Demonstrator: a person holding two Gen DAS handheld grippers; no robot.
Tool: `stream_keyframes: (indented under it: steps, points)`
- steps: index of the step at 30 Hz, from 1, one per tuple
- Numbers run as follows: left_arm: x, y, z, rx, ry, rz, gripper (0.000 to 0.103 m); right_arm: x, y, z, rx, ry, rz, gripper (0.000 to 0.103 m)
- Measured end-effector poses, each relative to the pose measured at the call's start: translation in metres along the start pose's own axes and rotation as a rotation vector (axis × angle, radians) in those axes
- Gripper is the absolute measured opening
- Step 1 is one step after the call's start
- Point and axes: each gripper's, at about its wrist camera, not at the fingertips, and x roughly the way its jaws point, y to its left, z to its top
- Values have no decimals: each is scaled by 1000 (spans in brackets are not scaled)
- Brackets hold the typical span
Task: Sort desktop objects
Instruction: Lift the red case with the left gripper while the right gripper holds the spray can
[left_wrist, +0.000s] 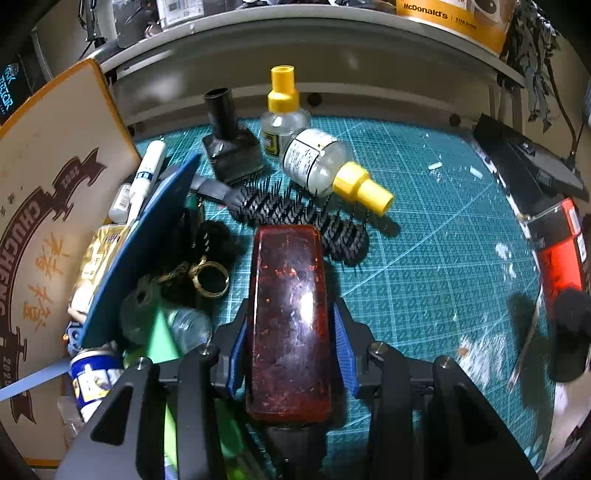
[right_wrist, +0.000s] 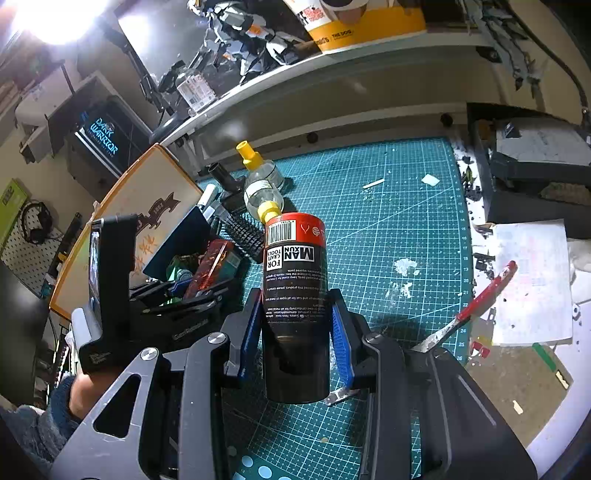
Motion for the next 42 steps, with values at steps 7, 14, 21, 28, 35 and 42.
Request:
stream_keyframes:
  steps: [7, 14, 21, 28, 35, 42]
  points:
    - [-2, -2, -4, -15, -33, -45, 36, 5, 4, -1, -6, 6, -18, 33]
    - [-16, 5, -21, 0, -77, -102, 36, 1, 25, -9, -68, -44, -86, 33]
    - [-48, 10, -37, 49, -177, -167, 36, 2, 49, -24, -97, -60, -160, 33]
    - [-62, 6, -47, 66, -229, -223, 36, 0, 63, -44, -73, -85, -187, 32]
    - [-70, 2, -54, 91, -282, -262, 36, -7, 80, -56, -120, -94, -231, 32]
    - [-91, -2, -56, 105, -321, -278, 36, -26, 94, -52, -157, -135, -279, 32]
